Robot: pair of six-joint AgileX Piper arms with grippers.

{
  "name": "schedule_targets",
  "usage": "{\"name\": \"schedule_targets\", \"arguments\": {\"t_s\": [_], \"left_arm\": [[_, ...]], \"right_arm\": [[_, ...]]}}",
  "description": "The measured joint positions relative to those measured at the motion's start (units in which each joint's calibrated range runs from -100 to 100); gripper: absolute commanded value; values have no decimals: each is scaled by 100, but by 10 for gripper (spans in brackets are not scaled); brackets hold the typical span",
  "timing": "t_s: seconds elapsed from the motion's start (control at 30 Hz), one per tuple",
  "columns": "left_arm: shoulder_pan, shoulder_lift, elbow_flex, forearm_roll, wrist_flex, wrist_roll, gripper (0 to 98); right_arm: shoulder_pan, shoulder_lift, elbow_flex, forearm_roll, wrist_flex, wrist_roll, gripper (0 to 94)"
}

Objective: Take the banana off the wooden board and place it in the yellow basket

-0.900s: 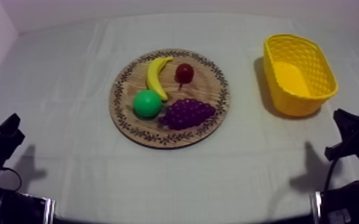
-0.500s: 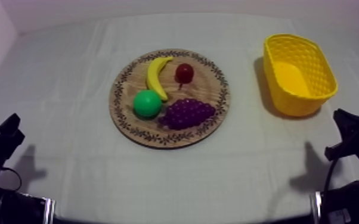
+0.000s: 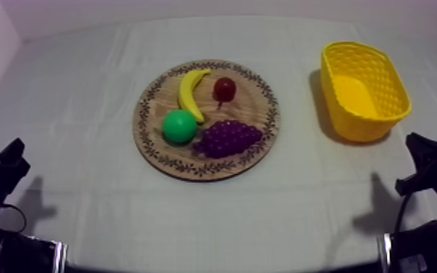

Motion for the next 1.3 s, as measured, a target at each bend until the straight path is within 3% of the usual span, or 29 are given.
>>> {"name": "schedule_targets", "arguments": {"t_s": [0.93, 1.1, 1.3], "left_arm": [[0, 0, 0, 0, 0, 0, 1], [0, 0, 0, 0, 0, 0, 1], [0, 0, 0, 0, 0, 0, 1]], "right_arm": [[92, 269, -44, -44, 28, -102, 3], [381, 1204, -672, -418, -497, 292, 3], [846, 2810, -2051, -1104, -521, 945, 3]]}}
